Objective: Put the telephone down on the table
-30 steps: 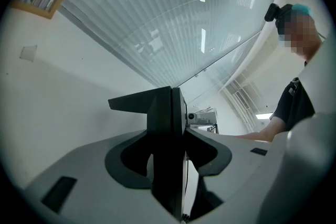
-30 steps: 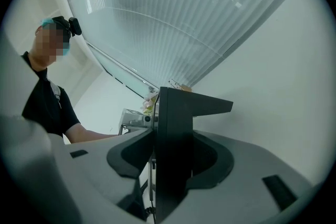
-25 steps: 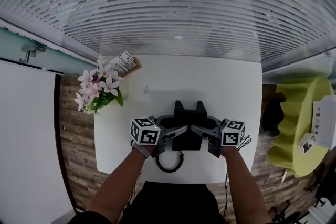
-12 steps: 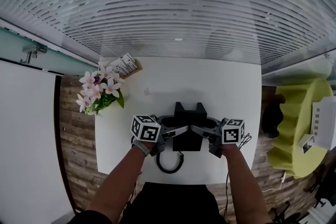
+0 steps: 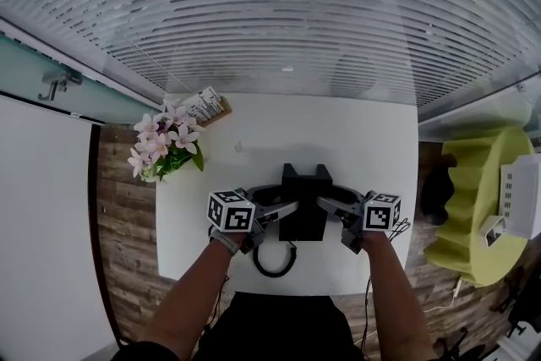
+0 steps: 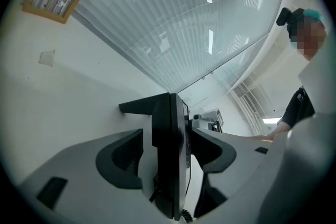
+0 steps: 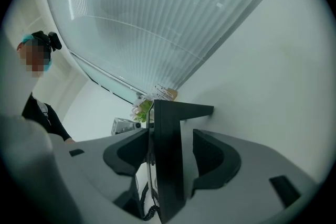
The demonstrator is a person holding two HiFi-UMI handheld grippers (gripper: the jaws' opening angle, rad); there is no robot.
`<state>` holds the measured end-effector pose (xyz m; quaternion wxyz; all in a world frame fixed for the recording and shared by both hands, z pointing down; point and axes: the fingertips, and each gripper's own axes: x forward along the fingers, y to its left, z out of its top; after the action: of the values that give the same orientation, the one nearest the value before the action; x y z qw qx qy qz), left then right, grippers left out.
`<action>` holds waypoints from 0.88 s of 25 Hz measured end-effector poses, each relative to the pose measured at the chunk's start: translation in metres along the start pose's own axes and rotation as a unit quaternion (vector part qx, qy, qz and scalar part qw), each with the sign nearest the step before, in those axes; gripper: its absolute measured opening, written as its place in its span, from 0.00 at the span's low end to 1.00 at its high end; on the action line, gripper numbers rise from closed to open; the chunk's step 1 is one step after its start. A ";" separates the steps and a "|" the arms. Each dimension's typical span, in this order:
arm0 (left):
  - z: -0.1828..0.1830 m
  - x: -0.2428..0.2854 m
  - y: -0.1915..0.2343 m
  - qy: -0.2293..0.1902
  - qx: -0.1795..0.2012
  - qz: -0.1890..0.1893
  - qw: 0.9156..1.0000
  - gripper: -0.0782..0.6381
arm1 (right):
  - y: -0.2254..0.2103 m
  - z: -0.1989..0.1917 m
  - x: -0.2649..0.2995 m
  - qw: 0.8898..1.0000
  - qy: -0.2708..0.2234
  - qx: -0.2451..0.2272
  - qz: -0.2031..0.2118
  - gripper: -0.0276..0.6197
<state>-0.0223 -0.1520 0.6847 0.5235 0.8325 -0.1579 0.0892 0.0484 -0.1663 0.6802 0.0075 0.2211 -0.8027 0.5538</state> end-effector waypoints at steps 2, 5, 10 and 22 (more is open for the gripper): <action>0.002 -0.006 -0.002 -0.008 0.004 0.010 1.000 0.50 | 0.000 0.004 -0.008 1.000 -0.011 -0.006 -0.013 0.44; 0.006 -0.019 -0.006 -0.017 0.035 0.040 0.998 0.50 | 0.003 0.009 -0.019 0.998 -0.026 -0.026 -0.041 0.45; 0.022 -0.046 -0.025 -0.051 0.108 0.098 0.988 0.50 | 0.013 0.020 -0.042 0.987 -0.046 -0.101 -0.119 0.44; 0.051 -0.098 -0.175 -0.104 0.286 0.109 0.946 0.50 | 0.167 0.028 -0.090 0.936 -0.073 -0.319 -0.130 0.44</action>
<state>-0.0523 -0.1107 0.4847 0.2312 0.9297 -0.2687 0.1002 0.0755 -0.1121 0.4987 0.0911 0.3497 -0.8998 0.2447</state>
